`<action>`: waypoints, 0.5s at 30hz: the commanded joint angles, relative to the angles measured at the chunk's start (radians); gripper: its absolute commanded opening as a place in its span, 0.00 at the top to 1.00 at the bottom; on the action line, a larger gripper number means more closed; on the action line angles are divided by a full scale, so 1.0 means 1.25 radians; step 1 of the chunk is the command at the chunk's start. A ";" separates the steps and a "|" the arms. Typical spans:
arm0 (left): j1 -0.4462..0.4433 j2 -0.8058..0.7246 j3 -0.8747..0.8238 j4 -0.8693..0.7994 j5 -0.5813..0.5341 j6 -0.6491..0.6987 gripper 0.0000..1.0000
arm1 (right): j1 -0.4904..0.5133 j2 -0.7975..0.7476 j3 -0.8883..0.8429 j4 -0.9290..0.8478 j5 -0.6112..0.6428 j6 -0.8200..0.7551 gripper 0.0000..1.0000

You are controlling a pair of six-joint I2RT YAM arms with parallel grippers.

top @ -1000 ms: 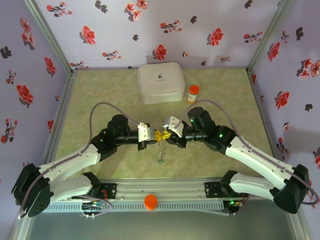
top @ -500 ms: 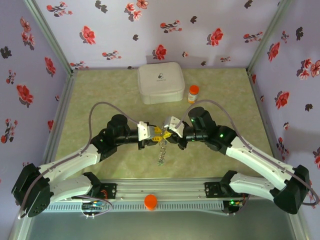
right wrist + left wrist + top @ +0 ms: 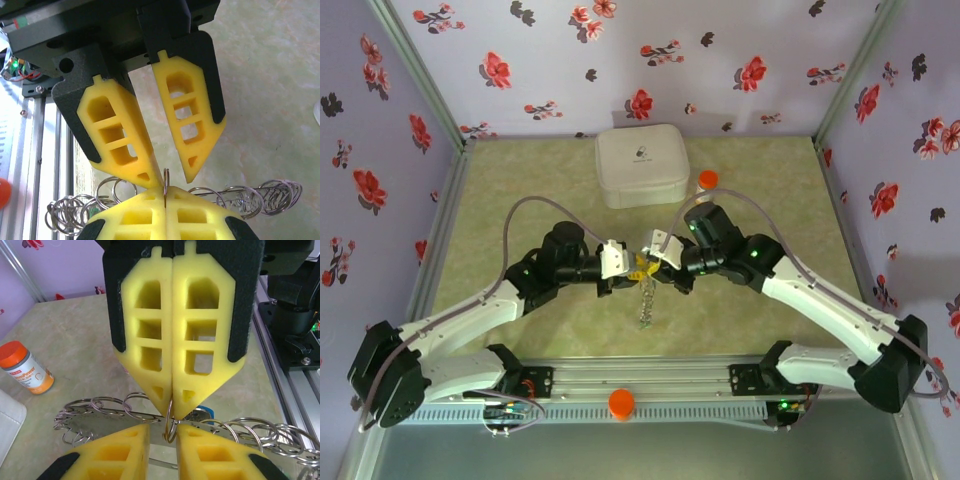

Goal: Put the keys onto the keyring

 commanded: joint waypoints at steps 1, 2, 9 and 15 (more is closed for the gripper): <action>-0.005 0.002 0.019 0.009 0.014 0.016 0.81 | 0.011 0.011 0.046 -0.039 -0.011 -0.040 1.00; -0.005 0.002 0.018 0.012 0.017 0.014 0.81 | 0.013 0.015 0.049 -0.041 -0.012 -0.042 1.00; -0.005 -0.015 0.016 0.008 0.032 0.018 1.00 | 0.028 0.026 0.042 -0.024 -0.004 -0.037 1.00; -0.005 -0.045 -0.020 0.046 0.031 0.007 1.00 | -0.004 -0.063 -0.050 0.118 0.008 0.058 0.80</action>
